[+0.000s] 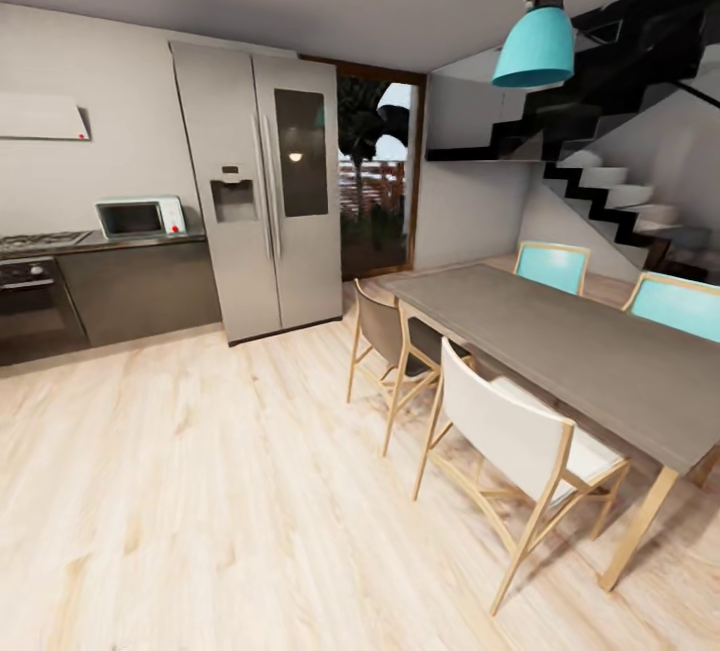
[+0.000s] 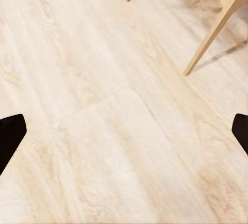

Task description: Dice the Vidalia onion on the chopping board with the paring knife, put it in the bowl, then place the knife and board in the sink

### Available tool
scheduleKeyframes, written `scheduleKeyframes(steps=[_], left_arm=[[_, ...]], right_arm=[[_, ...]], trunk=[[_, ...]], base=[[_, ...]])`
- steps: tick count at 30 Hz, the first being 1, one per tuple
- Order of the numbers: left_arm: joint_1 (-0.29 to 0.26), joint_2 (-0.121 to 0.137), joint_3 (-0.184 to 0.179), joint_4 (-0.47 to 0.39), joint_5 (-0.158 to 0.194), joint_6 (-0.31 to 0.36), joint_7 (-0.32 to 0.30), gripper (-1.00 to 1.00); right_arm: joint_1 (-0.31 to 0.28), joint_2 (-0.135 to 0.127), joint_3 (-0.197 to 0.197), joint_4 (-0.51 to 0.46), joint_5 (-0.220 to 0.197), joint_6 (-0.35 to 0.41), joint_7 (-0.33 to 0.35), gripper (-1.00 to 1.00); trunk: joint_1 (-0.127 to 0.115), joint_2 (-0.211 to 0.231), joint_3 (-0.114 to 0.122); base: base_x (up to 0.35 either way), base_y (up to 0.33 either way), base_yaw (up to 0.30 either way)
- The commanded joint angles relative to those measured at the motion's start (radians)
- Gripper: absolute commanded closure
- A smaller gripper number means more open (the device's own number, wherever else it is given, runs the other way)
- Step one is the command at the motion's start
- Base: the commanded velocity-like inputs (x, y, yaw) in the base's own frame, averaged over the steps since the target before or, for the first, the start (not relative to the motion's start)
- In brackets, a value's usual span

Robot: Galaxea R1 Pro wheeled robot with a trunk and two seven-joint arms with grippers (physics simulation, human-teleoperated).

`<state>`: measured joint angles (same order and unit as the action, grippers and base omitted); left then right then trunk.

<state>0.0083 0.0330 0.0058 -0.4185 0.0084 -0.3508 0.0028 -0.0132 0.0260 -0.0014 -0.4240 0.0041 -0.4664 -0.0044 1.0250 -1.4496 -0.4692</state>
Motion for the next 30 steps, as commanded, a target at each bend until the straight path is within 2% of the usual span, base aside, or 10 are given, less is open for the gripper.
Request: scheduleKeyframes(steps=[1,30], left_arm=[[0.0,-0.001,0.0,-0.001,0.001,-0.001,0.0,-1.0],[0.0,-0.001,0.003,-0.002,0.001,-0.002,0.001,-1.0]], right_arm=[[-0.001,0.0,0.0,0.001,0.0,-0.003,0.0,-1.0],[-0.001,0.0,0.0,0.001,0.001,-0.004,0.0,-1.0]], trunk=[[0.0,0.0,-0.001],[0.0,0.0,-0.001]], base=[[0.0,0.0,0.282],[0.0,0.0,0.282]])
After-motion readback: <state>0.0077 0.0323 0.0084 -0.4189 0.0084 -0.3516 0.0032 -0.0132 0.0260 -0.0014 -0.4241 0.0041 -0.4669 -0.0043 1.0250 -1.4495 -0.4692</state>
